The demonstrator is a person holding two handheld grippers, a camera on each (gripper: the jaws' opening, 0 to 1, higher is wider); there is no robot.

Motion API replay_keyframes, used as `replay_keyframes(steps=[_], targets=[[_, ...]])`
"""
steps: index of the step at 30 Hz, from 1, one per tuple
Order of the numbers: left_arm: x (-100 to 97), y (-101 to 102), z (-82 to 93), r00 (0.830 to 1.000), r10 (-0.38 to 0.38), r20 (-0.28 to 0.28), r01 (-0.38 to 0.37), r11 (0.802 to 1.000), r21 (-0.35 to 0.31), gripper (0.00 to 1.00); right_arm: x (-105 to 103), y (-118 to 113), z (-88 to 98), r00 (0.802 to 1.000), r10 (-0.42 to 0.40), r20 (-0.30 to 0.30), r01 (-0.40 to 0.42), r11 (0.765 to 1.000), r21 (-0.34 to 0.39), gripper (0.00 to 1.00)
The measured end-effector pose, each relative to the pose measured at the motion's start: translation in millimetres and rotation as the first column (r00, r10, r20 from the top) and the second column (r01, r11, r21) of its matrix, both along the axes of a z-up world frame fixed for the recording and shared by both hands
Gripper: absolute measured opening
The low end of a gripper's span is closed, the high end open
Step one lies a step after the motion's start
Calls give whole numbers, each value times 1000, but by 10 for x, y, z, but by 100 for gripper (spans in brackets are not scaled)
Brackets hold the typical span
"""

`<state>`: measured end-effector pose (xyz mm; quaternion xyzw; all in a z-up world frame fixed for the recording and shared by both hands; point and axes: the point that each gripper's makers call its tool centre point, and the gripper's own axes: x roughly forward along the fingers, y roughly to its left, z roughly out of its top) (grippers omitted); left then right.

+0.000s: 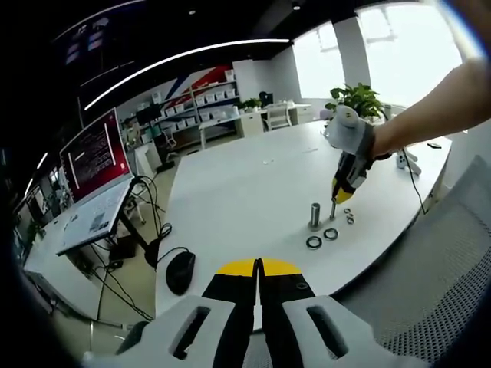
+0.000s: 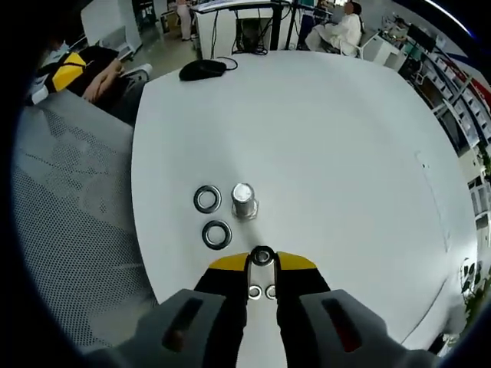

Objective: Place the washer onto the threaded stud by aligning its center hole with the stud, sliding it down to the base, and recovering from edge contact or off-axis alignment until the washer reaches the visible bottom stop.

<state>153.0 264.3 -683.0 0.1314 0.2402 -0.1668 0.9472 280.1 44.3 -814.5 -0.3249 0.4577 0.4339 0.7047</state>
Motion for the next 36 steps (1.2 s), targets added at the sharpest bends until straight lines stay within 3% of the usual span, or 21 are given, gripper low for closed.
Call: replay_keyframes(steps=[29,36], targets=[[11,4,-3,1000,12,-6,-12,1000,-14,0,-1,16,-387,999,12,-43,-14,999,-46,15],[11,5,-5,1000,13,-7,-13,1000,-14,0,-14,-10,-410,999,2,-54,-4,999,-36,21]])
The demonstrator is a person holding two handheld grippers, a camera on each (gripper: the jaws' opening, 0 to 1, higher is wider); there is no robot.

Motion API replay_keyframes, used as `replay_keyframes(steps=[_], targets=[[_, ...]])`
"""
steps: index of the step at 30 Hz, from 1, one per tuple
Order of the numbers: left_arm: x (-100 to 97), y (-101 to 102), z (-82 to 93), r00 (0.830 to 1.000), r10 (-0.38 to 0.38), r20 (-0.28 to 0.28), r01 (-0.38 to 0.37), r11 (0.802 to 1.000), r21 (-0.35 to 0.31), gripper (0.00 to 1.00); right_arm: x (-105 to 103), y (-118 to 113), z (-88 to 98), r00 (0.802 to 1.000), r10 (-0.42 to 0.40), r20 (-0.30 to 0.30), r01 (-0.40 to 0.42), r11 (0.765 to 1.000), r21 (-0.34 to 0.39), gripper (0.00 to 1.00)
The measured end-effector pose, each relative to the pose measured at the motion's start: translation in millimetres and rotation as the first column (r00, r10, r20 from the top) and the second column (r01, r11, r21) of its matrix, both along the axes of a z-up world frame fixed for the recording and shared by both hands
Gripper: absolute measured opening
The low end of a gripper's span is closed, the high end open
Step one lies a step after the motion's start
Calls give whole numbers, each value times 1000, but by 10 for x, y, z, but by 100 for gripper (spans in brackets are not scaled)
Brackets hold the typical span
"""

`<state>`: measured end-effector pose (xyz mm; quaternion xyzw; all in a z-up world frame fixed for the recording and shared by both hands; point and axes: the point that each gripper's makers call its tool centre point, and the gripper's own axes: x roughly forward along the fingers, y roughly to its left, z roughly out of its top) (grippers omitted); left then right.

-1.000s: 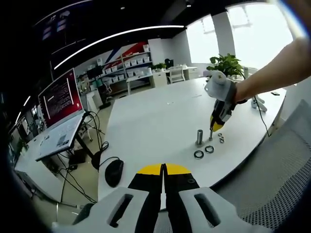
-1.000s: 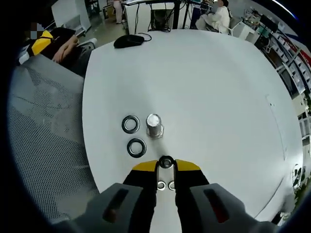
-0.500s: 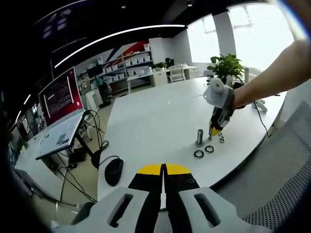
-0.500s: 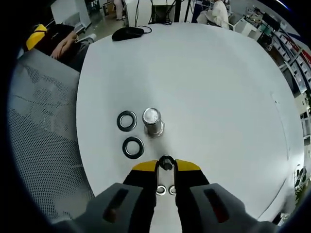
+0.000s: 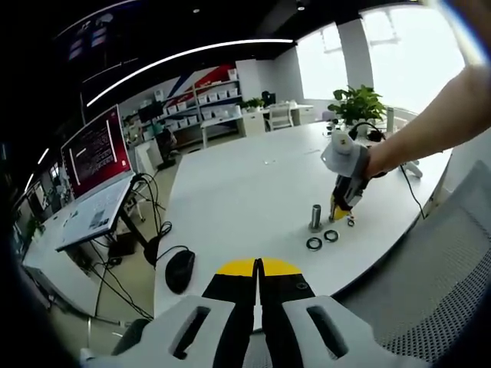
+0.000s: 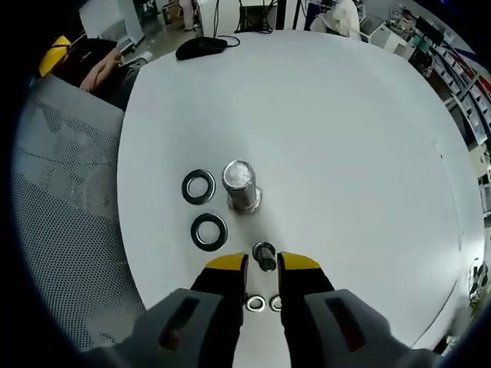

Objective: Place the washer onto the threaded stud by aligning its center hole with the stud, sliding it down to the base, and recovering from edge contact or off-axis alignment until the washer reaches the visible bottom stop.

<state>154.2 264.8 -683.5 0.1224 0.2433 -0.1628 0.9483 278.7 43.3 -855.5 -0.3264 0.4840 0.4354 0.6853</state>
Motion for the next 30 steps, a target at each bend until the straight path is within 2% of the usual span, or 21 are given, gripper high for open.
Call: replay_keyframes(steps=[14,23,30], targets=[[5,2,16,1000,-1,8,2,1000,-4,0,-117,-137,-5,1000,-14,-15,14,1000,8,22],[4,-1,25,1000,-3,12,3,1000,-6,0,-410,-140,-34,997,26,-71,-23,999,42,22],[5,-5,25,1000,-6,13,6,1000,-6,0,-464,-260,-80,996,33,-78,-33,999,11,24]])
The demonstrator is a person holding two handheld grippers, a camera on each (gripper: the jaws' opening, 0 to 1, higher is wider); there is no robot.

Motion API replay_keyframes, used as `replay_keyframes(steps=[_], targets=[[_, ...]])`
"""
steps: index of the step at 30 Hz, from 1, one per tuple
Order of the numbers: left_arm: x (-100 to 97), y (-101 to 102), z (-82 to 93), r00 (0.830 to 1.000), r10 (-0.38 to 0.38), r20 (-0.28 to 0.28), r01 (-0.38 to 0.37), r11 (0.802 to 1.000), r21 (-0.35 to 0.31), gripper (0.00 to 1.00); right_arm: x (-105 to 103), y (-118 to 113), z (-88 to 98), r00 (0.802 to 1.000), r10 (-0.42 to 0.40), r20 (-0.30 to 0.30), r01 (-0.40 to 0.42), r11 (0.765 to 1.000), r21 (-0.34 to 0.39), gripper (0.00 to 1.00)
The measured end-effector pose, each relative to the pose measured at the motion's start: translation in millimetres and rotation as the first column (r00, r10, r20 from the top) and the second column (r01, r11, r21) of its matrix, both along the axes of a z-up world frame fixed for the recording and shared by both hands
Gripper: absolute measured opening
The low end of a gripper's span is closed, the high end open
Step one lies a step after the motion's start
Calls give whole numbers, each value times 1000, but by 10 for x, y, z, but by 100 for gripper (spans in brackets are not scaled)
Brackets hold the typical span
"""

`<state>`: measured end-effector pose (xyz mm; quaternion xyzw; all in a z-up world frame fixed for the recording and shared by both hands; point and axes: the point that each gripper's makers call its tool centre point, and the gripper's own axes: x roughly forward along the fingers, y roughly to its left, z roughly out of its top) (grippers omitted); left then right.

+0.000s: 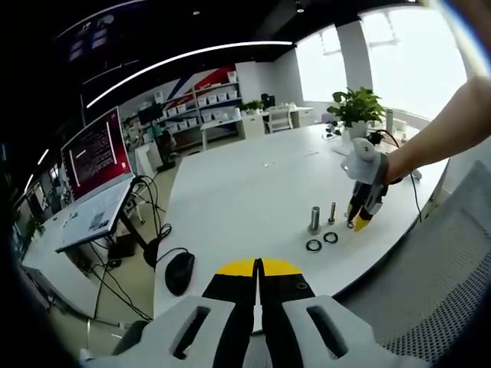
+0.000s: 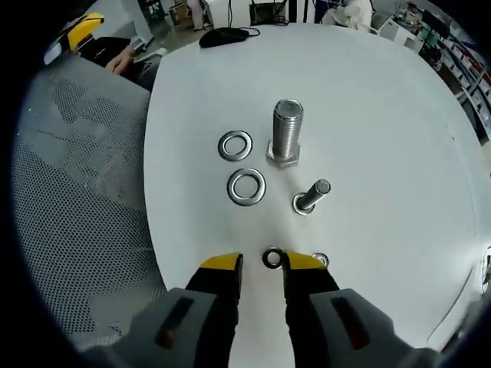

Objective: Place the washer onto the threaded stud by aligning its center hole with the stud, sliding it down to the base, and recovering from edge contact or off-axis alignment until the washer reaches the visible bottom stop.

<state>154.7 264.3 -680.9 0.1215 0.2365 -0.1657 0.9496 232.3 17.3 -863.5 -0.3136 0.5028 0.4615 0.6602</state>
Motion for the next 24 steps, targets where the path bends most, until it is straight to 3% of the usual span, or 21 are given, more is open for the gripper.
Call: replay_keyframes(steps=[24], targets=[[2,0,1,1000,-2,1,2,1000,-1,0,54,-167,-39,1000,1,16,0,999,-50,25]])
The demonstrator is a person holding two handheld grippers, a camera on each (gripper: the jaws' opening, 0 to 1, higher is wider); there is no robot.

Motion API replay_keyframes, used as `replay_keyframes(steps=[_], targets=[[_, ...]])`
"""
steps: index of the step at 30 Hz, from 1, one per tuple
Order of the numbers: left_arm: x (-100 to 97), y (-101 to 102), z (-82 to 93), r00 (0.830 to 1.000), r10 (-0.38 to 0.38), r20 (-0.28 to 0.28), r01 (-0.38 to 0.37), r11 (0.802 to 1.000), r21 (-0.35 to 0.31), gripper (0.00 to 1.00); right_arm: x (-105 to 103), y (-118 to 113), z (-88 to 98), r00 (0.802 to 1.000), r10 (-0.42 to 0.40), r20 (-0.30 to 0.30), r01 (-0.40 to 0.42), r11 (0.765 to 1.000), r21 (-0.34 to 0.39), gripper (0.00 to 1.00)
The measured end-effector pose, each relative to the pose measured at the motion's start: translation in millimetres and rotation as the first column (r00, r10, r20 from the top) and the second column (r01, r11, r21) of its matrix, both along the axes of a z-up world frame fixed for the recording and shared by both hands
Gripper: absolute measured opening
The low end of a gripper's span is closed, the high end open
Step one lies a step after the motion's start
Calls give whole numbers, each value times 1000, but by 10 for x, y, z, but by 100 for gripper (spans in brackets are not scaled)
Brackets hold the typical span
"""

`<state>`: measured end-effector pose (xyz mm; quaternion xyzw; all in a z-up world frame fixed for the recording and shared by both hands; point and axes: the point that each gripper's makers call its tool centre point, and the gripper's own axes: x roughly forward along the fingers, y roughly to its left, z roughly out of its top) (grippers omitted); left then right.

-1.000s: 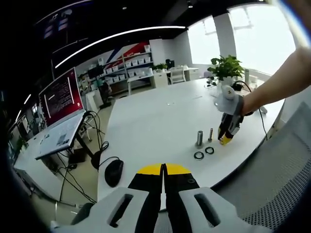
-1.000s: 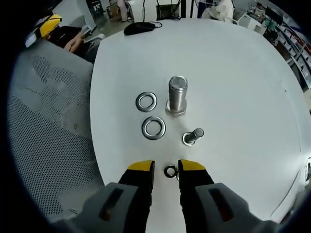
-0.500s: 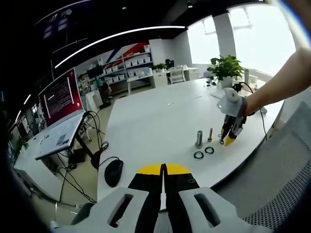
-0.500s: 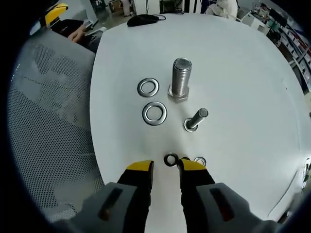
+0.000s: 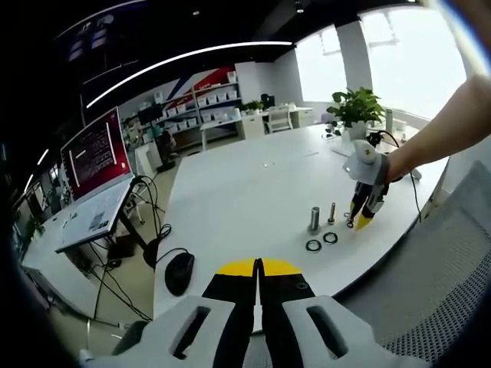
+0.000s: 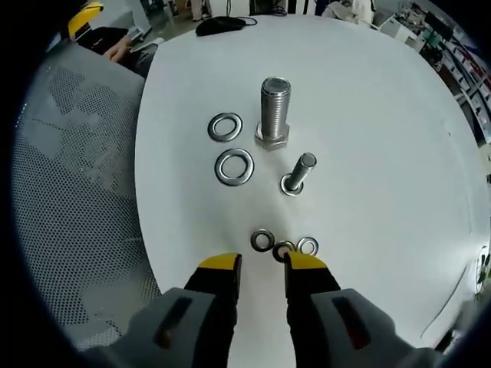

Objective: Place the washer onto the threaded stud by aligning its center hole with the stud, sliding it down to the base, and recovering from edge contact or off-axis alignment until the washer reaches the visible bottom stop.

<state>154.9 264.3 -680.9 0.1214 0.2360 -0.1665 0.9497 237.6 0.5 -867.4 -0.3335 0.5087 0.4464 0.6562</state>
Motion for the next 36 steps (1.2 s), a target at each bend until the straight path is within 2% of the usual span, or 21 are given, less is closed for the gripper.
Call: replay_keyframes(steps=[15,23,27,36], targets=[[0,-1,4,1000,1,3,-1,1000,-2,0,-29,158,27,999,33,-5,-33,999,32,25],[1,0,7,1000,3,5,-3,1000,-3,0,-17,142,3,998,55,-4,-55,998,15,23],[2,1,8,1000,4,5,-4,1000,-3,0,-26,134,-7,993,119,23,-118,993,-19,21],[3,1,12,1000,6,7,-6,1000,-5,0,25,129,-17,995,101,19,-101,995,-17,16]])
